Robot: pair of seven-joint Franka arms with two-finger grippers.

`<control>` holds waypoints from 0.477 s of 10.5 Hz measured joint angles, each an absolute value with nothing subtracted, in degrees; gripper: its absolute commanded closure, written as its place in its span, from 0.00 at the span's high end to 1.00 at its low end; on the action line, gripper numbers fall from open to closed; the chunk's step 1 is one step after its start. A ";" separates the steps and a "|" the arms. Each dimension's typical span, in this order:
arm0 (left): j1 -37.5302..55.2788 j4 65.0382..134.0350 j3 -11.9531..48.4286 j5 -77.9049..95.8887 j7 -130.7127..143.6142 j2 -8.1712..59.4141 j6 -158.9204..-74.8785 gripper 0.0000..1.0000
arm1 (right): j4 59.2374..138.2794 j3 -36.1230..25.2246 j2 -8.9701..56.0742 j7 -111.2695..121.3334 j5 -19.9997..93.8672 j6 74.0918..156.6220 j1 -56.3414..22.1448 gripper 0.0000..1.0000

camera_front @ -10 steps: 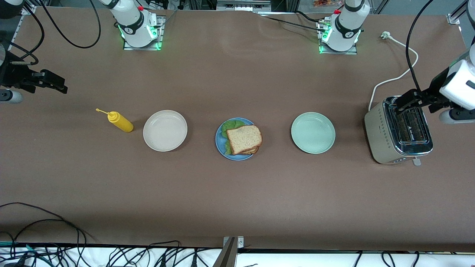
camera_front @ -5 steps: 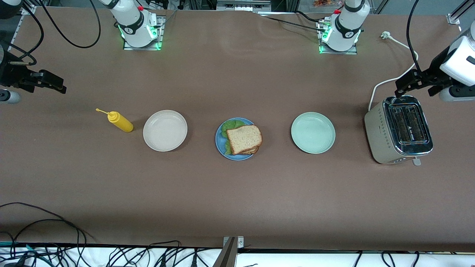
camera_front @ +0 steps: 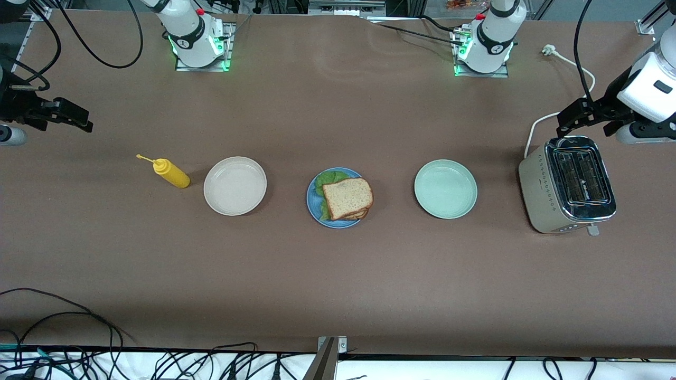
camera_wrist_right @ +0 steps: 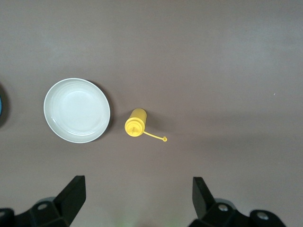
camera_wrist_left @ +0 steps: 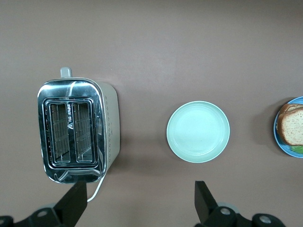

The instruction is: Make sandwich in blue plate with both arms

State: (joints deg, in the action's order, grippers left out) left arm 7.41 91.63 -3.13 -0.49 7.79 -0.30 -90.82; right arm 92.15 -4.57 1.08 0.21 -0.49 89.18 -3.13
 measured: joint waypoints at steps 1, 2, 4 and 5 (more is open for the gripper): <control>7.42 91.63 -3.07 -0.49 7.80 -0.27 -90.82 1.00 | 92.15 -4.57 1.02 -0.06 -0.49 89.18 -3.13 1.00; 7.53 91.63 -3.02 -0.49 7.93 -0.27 -90.82 1.00 | 92.15 -4.57 1.02 -1.04 -0.48 89.16 -3.13 1.00; 7.85 91.63 -2.86 -0.49 9.35 0.11 -90.80 1.00 | 92.15 -4.57 1.01 -2.47 -0.47 89.16 -3.13 1.00; 7.86 91.63 -2.87 -0.49 9.69 0.44 -90.80 1.00 | 92.15 -4.57 1.01 -2.55 -0.47 89.16 -3.13 1.00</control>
